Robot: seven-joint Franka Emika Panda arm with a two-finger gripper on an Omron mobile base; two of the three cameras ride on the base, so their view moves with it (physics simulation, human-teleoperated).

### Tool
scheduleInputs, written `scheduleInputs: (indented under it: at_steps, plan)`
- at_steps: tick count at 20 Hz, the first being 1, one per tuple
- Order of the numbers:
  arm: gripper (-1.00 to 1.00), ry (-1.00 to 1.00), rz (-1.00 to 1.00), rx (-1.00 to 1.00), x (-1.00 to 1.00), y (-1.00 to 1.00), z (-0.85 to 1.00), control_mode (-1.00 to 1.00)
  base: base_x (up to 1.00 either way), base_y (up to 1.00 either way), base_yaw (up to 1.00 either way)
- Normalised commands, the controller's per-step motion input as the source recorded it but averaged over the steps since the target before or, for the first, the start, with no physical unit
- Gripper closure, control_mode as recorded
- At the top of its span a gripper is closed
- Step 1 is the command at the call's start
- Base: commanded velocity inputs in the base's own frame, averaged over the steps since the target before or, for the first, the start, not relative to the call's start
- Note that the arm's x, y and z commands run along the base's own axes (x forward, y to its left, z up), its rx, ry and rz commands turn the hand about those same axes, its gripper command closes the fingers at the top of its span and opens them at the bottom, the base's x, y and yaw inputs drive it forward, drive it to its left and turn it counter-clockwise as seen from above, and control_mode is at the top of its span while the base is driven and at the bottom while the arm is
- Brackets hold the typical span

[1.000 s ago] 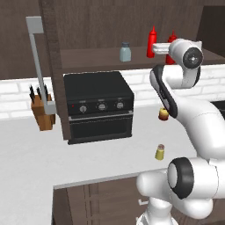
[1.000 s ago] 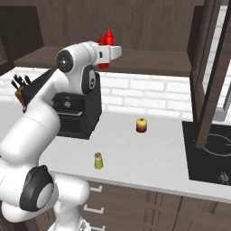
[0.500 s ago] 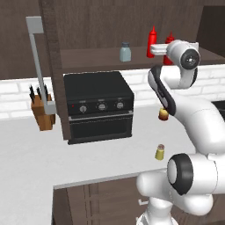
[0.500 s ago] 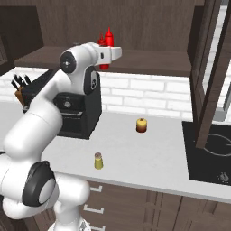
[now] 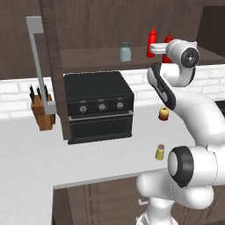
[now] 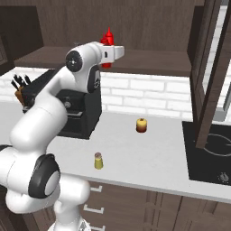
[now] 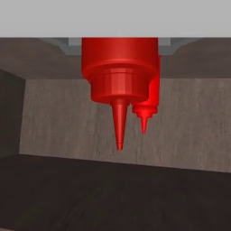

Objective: Put the shaker and condiment bottle from the counter next to their counterparts in the cabinet.

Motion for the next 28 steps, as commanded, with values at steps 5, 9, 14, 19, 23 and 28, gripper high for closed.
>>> scheduleInputs:
  at_steps: [5,9,14,19,23,28]
  plan:
    - [1.0,0.0,0.02,0.0,0.12,-0.15,-0.07,-1.0,0.0,0.0,0.0]
    - [1.0,0.0,0.02,0.0,0.12,-0.11,-0.03,-1.0,0.0,0.0,0.0]
    - [1.0,0.0,0.03,0.0,0.16,-0.03,0.0,-1.0,0.0,0.0,0.0]
    - [1.0,0.0,0.03,0.0,0.18,-0.01,0.0,-1.0,0.0,0.0,0.0]
    - [1.0,0.0,0.02,0.0,0.14,0.0,0.0,-1.0,0.0,0.0,0.0]
    - [1.0,0.0,0.0,0.0,0.1,0.0,-0.01,-1.0,0.0,0.0,0.0]
